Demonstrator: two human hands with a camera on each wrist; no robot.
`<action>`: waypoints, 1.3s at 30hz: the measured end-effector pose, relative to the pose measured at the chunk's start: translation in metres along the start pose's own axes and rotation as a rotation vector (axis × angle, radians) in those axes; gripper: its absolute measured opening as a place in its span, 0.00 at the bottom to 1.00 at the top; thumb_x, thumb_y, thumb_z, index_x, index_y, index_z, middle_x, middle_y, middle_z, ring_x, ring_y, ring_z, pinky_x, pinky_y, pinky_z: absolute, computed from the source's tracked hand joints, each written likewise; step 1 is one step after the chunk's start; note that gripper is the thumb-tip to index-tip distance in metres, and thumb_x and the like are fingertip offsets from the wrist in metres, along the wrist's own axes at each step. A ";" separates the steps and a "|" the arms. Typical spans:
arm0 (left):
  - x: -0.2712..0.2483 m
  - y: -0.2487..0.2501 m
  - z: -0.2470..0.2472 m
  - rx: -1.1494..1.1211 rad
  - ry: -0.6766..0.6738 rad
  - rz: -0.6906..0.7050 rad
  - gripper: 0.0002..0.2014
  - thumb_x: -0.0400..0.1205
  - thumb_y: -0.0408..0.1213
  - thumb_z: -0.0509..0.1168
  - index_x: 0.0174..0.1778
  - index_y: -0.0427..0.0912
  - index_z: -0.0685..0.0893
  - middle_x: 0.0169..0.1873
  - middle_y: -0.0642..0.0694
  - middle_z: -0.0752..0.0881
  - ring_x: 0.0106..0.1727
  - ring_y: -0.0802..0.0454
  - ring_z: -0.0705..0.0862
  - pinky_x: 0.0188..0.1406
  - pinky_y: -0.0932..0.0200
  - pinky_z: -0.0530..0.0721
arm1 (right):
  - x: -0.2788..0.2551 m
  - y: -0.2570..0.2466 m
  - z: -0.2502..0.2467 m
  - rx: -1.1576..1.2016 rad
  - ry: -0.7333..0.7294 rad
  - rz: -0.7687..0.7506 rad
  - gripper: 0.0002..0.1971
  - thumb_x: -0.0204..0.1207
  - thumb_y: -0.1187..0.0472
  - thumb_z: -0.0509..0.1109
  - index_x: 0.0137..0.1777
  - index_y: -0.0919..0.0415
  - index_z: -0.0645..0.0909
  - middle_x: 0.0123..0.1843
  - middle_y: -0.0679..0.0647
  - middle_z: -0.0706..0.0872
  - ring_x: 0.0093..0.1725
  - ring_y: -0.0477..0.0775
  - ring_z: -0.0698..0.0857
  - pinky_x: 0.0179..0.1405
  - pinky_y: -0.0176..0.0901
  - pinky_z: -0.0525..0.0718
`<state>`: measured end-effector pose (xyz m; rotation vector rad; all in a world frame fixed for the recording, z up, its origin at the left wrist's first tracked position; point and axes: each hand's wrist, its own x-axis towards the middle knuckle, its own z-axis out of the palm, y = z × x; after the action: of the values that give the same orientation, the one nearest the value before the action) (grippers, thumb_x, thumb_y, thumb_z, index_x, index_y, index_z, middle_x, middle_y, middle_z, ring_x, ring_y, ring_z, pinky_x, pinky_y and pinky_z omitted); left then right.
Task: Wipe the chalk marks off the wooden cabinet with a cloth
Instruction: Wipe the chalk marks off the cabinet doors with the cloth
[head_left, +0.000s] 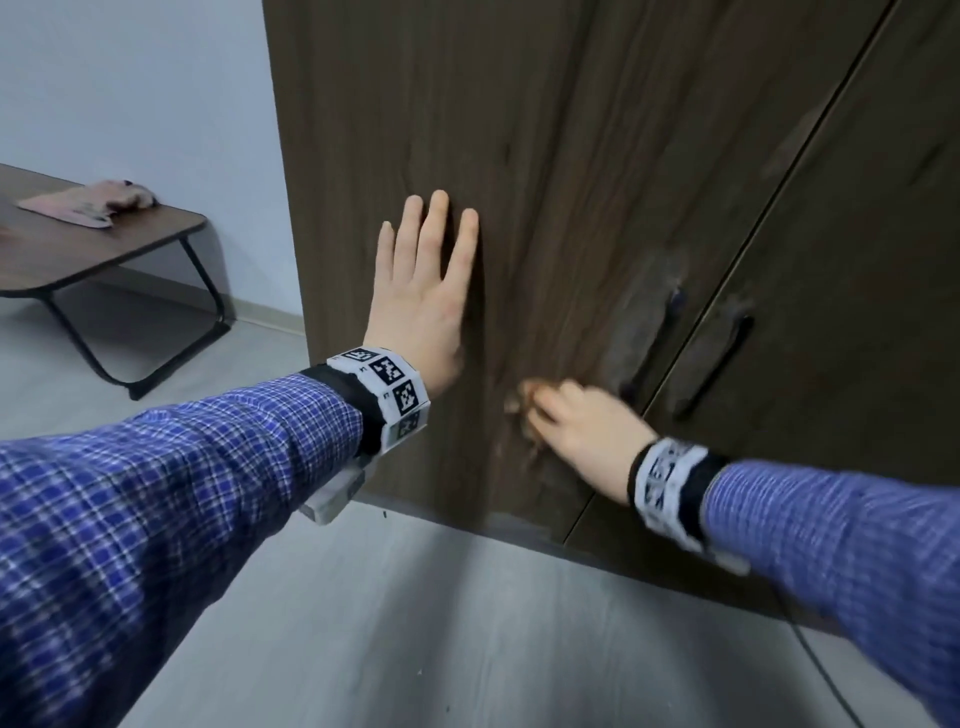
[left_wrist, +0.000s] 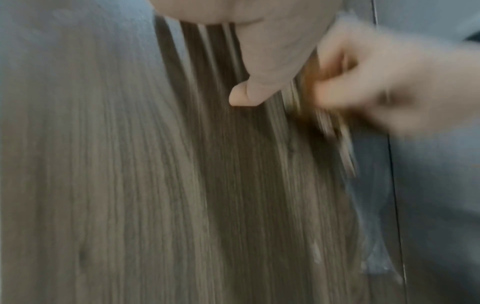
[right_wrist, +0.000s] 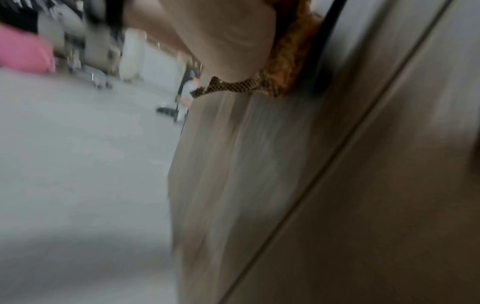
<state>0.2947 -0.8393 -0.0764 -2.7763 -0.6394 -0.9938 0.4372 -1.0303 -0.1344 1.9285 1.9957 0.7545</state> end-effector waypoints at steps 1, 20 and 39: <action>0.000 0.000 0.000 0.014 -0.008 0.000 0.56 0.70 0.32 0.74 0.89 0.39 0.44 0.88 0.32 0.44 0.88 0.30 0.42 0.87 0.33 0.42 | -0.010 -0.012 0.011 -0.002 -0.058 0.005 0.20 0.76 0.66 0.53 0.57 0.66 0.85 0.57 0.64 0.84 0.43 0.64 0.81 0.32 0.52 0.81; -0.003 0.007 0.008 0.076 0.015 -0.008 0.61 0.68 0.39 0.79 0.89 0.37 0.44 0.88 0.33 0.46 0.89 0.31 0.44 0.87 0.30 0.45 | -0.004 0.036 -0.044 -0.072 -0.059 -0.023 0.07 0.70 0.70 0.67 0.43 0.64 0.86 0.46 0.61 0.80 0.44 0.63 0.77 0.33 0.51 0.76; -0.009 -0.007 0.015 0.081 -0.007 0.064 0.63 0.65 0.41 0.79 0.89 0.38 0.45 0.88 0.32 0.45 0.89 0.31 0.43 0.85 0.26 0.46 | 0.012 0.077 -0.104 -0.054 -0.021 0.019 0.07 0.68 0.66 0.68 0.37 0.63 0.89 0.44 0.58 0.82 0.47 0.66 0.77 0.35 0.53 0.81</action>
<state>0.2945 -0.8324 -0.0938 -2.7127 -0.5750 -0.9251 0.4462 -1.0384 -0.0053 1.9193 1.9270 0.7814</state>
